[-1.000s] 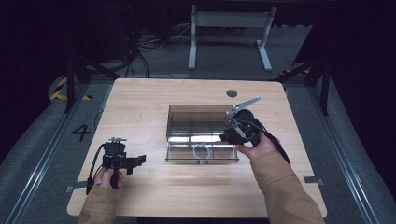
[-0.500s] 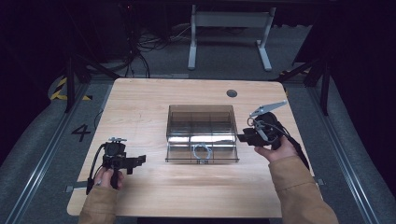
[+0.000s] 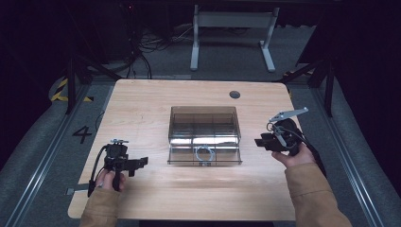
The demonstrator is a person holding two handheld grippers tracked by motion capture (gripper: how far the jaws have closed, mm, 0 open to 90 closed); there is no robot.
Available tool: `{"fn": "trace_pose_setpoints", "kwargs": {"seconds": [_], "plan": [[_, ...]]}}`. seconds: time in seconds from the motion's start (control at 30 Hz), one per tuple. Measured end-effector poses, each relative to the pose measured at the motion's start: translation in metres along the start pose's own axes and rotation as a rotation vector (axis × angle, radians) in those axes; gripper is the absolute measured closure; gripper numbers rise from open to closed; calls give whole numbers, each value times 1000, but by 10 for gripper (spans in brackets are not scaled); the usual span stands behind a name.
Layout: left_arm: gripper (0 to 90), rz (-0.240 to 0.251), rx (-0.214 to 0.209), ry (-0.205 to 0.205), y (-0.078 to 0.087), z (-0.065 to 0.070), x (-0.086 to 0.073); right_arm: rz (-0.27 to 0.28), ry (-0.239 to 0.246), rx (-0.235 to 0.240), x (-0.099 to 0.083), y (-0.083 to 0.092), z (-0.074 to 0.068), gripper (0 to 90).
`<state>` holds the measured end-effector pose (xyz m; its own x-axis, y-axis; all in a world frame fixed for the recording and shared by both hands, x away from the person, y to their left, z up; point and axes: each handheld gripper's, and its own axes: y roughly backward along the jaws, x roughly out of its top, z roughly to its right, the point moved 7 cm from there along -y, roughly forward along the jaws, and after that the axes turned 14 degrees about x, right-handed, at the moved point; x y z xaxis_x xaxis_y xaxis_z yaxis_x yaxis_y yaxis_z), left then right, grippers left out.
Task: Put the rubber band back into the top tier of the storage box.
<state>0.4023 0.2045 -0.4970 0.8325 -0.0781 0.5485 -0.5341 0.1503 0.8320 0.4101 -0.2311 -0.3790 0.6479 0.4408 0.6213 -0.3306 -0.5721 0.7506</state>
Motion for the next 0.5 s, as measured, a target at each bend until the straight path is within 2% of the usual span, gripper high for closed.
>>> {"fn": "trace_pose_setpoints", "kwargs": {"seconds": [0.23,0.33,0.5], "plan": [[158,-2,0,0,0,0,0,13,-10,2,-12,2,12,602],[158,0,1,-1,0,0,0,2,-19,23,-18,-3,14,594],[158,0,2,-3,0,0,0,-7,-27,30,-29,-12,20,587]]}}
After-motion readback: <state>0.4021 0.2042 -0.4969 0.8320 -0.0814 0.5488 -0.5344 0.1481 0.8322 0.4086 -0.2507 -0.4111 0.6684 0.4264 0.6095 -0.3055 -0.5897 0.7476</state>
